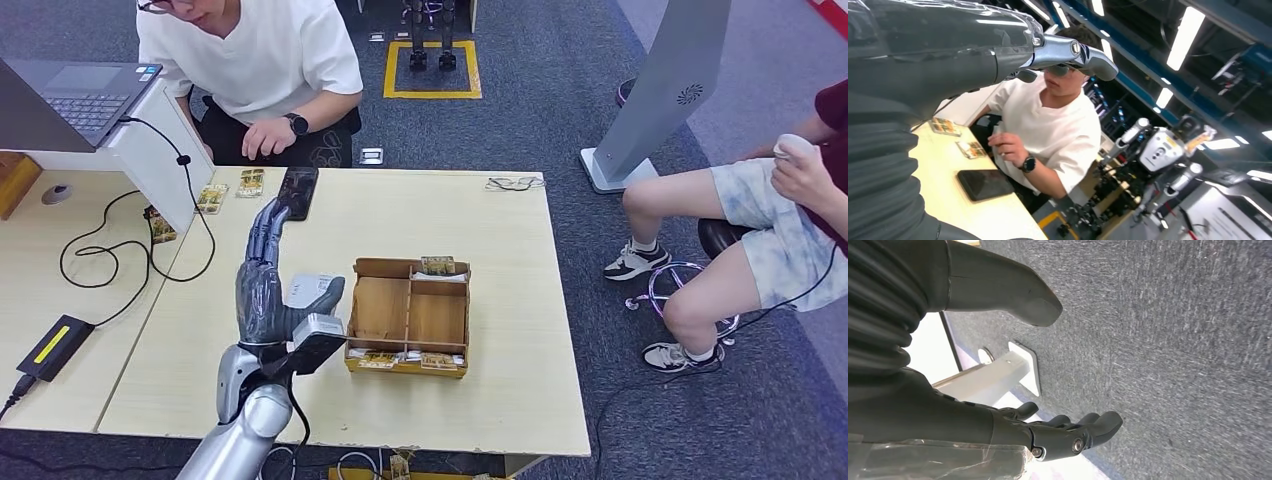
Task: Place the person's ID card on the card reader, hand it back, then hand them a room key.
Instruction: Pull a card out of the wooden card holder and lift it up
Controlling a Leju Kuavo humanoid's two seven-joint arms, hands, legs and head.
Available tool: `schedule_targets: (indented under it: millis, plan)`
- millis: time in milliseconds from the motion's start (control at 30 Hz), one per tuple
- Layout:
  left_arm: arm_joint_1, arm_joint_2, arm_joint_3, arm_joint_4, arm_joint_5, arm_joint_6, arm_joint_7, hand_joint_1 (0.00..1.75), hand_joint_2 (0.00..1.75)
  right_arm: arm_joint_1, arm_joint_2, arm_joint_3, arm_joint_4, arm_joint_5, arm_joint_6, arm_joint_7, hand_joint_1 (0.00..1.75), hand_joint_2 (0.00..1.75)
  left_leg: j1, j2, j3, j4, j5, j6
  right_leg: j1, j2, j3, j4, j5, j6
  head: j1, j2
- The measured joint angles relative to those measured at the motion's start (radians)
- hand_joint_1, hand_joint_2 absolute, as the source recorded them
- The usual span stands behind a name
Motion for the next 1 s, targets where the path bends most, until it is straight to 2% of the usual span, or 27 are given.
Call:
schedule_targets:
  millis: [200,400,700,1000]
  plan:
    - [0.051,0.018,-0.024,-0.049,0.079,-0.03,-0.101,0.0,1.75,0.004,-0.003,0.0,-0.008,0.0,0.0,-0.009,0.0,1.75,0.0,0.0,0.0,0.0,0.0,0.0,0.0,0.0,0.0,0.0,0.0,0.0,0.0,0.0]
    - [0.11,0.034,-0.051,-0.104,0.16,-0.119,-0.2,0.0,1.75,0.012,-0.004,-0.002,-0.022,0.0,0.0,-0.018,0.0,1.75,0.0,0.0,0.0,0.0,0.0,0.0,0.0,0.0,0.0,0.0,0.0,0.0,0.0,0.0]
    - [0.14,0.055,-0.076,-0.133,0.17,-0.17,-0.23,0.0,1.75,0.013,-0.005,-0.002,-0.033,0.0,0.004,-0.023,0.0,1.75,0.0,0.0,0.0,0.0,0.0,0.0,0.0,0.0,0.0,0.0,0.0,0.0,0.0,0.0]
    - [0.161,0.078,-0.118,-0.151,0.113,-0.286,-0.313,0.0,1.75,0.012,-0.014,0.003,-0.035,0.0,0.005,-0.035,0.0,1.75,0.0,0.0,0.0,0.0,0.0,0.0,0.0,0.0,0.0,0.0,-0.001,0.0,0.0,0.0]
